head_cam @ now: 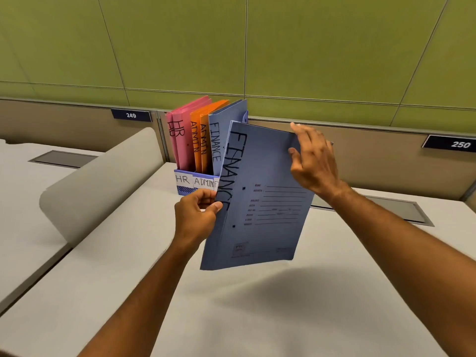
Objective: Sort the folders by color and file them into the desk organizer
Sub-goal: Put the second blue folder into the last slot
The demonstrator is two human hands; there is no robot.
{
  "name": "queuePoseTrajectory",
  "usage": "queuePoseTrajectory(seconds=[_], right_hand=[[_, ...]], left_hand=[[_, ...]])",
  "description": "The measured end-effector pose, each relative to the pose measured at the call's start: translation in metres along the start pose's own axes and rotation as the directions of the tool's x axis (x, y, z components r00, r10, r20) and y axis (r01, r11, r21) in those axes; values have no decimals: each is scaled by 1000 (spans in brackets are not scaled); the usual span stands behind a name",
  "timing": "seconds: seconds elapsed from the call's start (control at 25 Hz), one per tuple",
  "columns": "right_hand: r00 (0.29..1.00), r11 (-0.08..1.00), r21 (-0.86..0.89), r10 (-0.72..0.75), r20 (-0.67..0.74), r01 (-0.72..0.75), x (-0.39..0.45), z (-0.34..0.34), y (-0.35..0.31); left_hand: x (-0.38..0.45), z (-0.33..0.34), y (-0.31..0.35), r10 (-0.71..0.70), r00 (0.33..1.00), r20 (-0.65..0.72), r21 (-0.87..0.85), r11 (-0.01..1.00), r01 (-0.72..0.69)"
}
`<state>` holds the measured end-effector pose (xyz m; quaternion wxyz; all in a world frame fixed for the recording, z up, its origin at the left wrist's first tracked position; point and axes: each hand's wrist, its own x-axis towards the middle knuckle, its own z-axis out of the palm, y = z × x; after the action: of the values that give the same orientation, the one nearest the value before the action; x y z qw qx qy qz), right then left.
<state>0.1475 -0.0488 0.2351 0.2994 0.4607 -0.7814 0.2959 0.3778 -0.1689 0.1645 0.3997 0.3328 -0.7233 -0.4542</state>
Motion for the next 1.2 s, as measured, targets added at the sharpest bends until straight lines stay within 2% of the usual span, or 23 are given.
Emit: queuePoseTrajectory(seconds=[0.24, 0.56, 0.8, 1.2], right_hand=[[993, 993, 35, -109, -40, 111, 60, 17, -30], [961, 964, 57, -251, -114, 259, 134, 43, -70], [946, 955, 45, -282, -160, 292, 176, 62, -88], [924, 931, -39, -366, -108, 364, 238, 105, -92]], left_hand=[[41, -27, -15, 85, 993, -78, 18, 996, -83], [80, -43, -33, 220, 953, -209, 41, 975, -216], [107, -42, -39, 273, 919, -285, -1, 958, -285], [170, -17, -55, 310, 896, -318, -32, 941, -337]])
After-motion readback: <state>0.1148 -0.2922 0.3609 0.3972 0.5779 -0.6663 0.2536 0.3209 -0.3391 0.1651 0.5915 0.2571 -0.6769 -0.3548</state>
